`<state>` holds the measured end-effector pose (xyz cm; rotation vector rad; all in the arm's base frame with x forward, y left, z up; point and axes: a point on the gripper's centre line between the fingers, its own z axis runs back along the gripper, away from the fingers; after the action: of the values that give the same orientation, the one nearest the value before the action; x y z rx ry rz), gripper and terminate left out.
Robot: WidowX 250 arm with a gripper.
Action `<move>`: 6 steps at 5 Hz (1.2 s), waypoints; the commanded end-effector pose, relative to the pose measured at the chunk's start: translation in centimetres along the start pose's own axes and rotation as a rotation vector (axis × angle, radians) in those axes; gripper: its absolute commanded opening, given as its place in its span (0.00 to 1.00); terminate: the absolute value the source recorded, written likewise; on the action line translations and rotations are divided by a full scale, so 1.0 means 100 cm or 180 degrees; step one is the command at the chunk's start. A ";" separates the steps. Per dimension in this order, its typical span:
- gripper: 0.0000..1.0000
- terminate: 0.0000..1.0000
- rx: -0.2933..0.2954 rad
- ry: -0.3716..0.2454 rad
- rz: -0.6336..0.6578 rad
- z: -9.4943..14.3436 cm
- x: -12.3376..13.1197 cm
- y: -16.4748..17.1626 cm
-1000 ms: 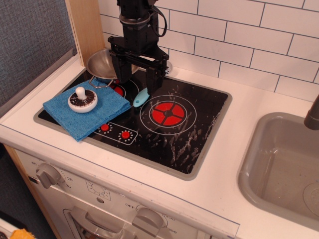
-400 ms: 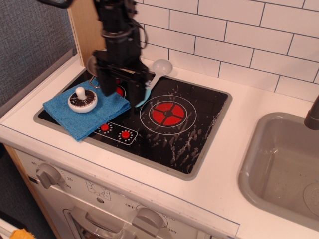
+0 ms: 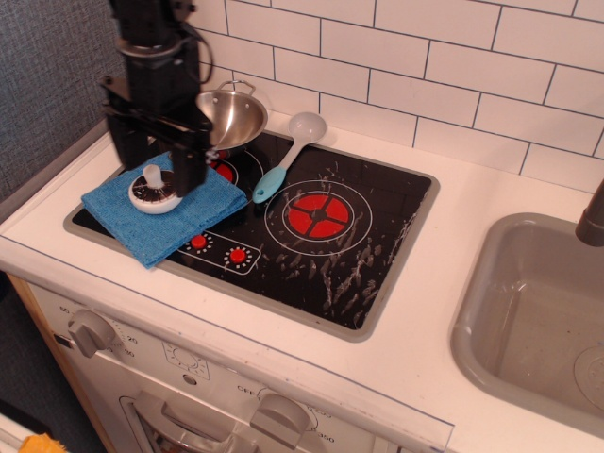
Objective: Pick up the masher and put it on the back of the stove
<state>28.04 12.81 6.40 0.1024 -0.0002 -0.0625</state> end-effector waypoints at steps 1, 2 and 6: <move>1.00 0.00 0.0031 0.0131 0.0180 -0.018 0.007 0.023; 1.00 0.00 -0.0003 0.0206 0.0202 -0.029 0.008 0.025; 0.00 0.00 0.0108 -0.0207 0.0080 0.022 0.013 0.010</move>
<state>29.23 13.28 6.98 0.1046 -0.0165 -0.0382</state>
